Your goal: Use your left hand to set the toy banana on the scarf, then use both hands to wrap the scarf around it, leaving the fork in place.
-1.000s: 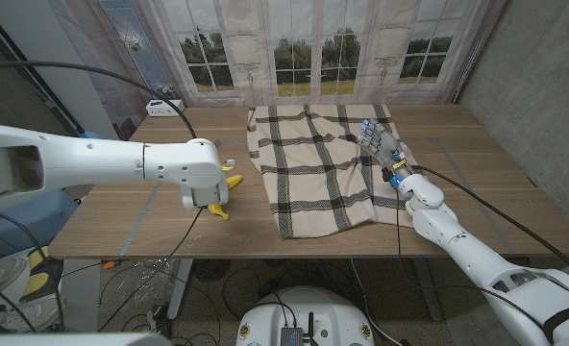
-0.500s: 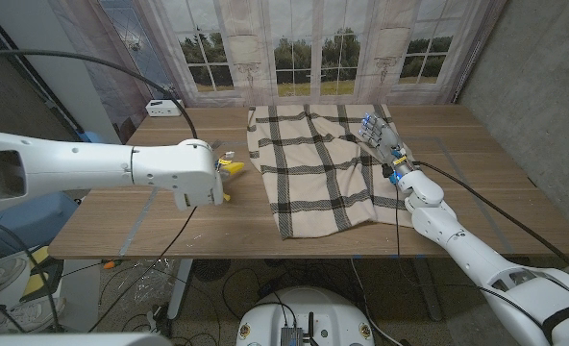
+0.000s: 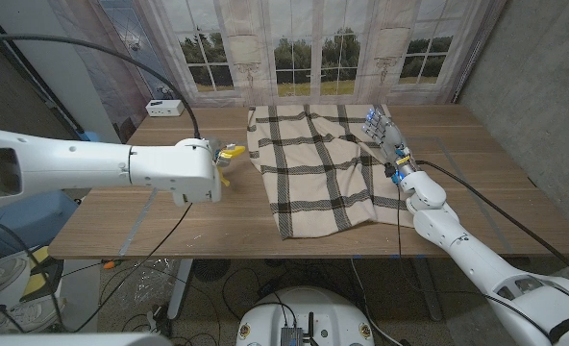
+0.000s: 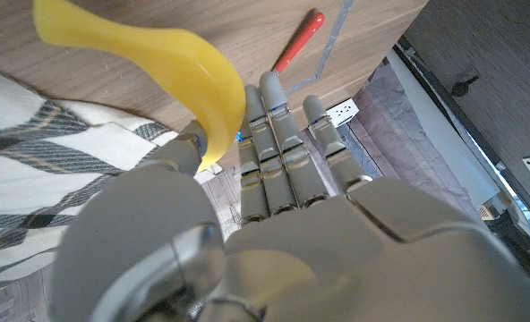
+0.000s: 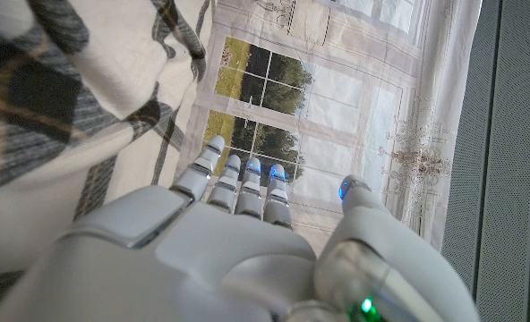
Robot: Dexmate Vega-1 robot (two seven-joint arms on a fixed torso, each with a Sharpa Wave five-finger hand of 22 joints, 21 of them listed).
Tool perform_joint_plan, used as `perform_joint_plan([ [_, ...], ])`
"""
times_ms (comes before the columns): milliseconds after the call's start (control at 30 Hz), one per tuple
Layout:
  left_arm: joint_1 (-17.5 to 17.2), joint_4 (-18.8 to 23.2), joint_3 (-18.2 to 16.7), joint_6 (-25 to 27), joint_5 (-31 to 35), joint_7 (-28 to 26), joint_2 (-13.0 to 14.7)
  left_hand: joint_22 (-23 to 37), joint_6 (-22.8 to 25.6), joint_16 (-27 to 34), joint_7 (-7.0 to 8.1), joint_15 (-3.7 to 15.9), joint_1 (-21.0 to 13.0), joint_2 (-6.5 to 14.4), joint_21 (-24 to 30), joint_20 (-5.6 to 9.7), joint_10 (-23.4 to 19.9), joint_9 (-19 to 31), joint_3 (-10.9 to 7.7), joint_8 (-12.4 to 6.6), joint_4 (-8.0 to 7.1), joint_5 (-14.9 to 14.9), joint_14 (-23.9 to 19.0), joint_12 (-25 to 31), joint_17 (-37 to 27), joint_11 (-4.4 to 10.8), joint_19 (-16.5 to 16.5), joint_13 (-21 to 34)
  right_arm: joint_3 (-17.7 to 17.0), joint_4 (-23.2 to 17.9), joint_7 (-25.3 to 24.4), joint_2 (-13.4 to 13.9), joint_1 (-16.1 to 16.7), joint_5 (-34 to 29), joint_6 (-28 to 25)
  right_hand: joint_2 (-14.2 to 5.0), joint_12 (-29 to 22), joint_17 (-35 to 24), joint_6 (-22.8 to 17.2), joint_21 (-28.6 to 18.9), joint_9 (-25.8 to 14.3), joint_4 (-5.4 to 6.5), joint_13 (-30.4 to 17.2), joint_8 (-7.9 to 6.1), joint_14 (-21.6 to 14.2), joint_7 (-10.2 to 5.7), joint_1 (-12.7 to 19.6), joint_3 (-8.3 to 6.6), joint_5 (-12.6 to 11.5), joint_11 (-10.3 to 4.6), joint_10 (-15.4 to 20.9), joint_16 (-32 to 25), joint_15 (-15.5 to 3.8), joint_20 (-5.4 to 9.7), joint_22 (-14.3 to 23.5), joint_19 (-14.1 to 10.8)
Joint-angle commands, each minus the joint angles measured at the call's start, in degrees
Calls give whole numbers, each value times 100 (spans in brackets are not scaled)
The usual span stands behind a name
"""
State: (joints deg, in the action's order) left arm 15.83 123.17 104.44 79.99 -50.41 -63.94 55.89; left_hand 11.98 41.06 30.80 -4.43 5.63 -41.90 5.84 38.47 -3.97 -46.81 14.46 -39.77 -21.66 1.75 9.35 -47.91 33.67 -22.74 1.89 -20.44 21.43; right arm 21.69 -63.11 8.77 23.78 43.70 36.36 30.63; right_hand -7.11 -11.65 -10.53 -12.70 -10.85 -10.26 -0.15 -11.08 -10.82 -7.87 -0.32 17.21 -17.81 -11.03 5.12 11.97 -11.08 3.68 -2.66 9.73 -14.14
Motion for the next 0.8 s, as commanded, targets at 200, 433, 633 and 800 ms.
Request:
perform_joint_plan([
  [200,463,-380,536,0,1383,556,-420,3,603,-53,210,418,-693,587,54,16,-481,344,-238,-83,-313,51,9,90,-27,525,36,87,-81,-988,-366,317,502,-189,-30,9,9,-5,-37,-51,-18,-46,-6,-11,-53,13,-41,-19,-2,-2,64,-1,25,-16,28,-58],
  [433,385,-510,555,-172,3118,2133,-502,-2,593,-71,208,428,-714,587,70,18,-449,388,-234,-101,-326,50,16,124,-48,530,60,133,-105,-1603,-689,593,752,-293,-475,10,12,-5,-26,-47,-18,-54,-6,-5,-44,26,-43,-23,2,10,63,4,53,-26,29,-50],
  [633,259,-680,489,-479,4324,3145,-541,-7,576,-104,200,441,-725,574,89,20,-437,428,-228,-115,-338,47,17,159,-42,520,76,174,-127,-1952,-867,754,904,-394,-658,9,12,-5,-17,-47,-18,-61,-6,-1,-38,30,-42,-29,6,8,69,7,69,-26,29,-48],
  [800,60,-877,300,-800,5223,3854,-573,-11,573,-109,216,447,-742,573,104,25,-430,456,-222,-129,-336,46,21,183,-63,538,82,200,-159,-2202,-999,858,1035,-462,-750,3,10,-4,-19,-46,-19,-71,-6,-1,-44,38,-34,-38,9,22,77,5,72,-31,29,-47],
])
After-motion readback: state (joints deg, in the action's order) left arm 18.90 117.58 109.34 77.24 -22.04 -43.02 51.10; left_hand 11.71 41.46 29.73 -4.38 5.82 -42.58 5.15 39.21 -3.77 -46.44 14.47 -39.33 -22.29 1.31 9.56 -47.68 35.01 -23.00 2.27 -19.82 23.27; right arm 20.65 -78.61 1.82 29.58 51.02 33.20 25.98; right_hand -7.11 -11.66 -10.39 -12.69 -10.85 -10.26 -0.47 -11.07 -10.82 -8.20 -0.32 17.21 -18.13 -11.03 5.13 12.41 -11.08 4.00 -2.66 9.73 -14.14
